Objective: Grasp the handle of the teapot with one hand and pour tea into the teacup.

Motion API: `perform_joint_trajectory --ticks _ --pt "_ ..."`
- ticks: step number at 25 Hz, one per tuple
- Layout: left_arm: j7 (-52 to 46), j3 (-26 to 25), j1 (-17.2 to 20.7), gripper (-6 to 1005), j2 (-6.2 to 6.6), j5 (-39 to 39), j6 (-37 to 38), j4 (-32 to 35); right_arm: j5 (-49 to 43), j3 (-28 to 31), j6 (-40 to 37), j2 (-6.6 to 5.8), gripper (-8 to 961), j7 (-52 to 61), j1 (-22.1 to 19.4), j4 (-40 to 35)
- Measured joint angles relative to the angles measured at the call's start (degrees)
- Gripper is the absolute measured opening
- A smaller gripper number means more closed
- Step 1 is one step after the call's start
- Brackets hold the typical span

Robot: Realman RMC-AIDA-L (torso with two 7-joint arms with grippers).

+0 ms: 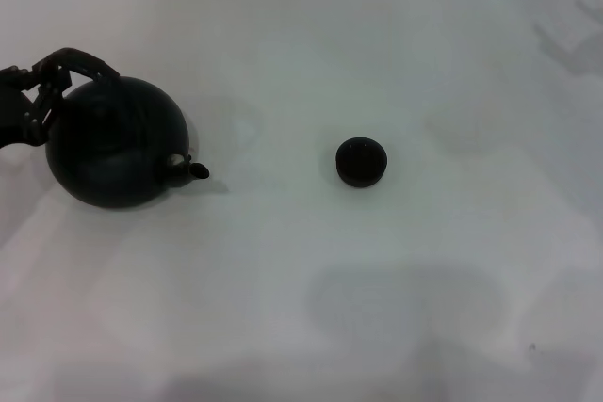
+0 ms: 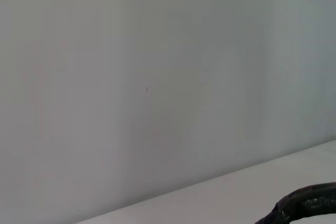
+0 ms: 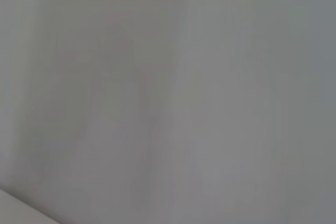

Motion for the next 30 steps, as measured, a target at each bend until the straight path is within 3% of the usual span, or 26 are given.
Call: perform_joint_trajectory --ticks 7,13,18,30 --pt "0.03 -0.35 -0.04 206 0.00 -0.04 -0.32 -0.01 0.00 0.00 -0.12 0.00 845 -0.11 0.00 0.00" --pt "0.05 -0.40 0.34 448 0.00 -0.14 -0.39 0.05 0.00 0.00 -0.19 0.00 845 0.00 0.00 0.01" --pt "0.31 -0.10 0.94 583 0.00 -0.12 0.17 0.43 0.00 0.00 -0.09 0.01 845 0.12 0.00 0.01" --pt "3.08 -0.29 6.20 619 -0.11 -2.76 7.00 2.60 -0.09 -0.09 0.32 0.17 845 0.19 -0.09 0.53"
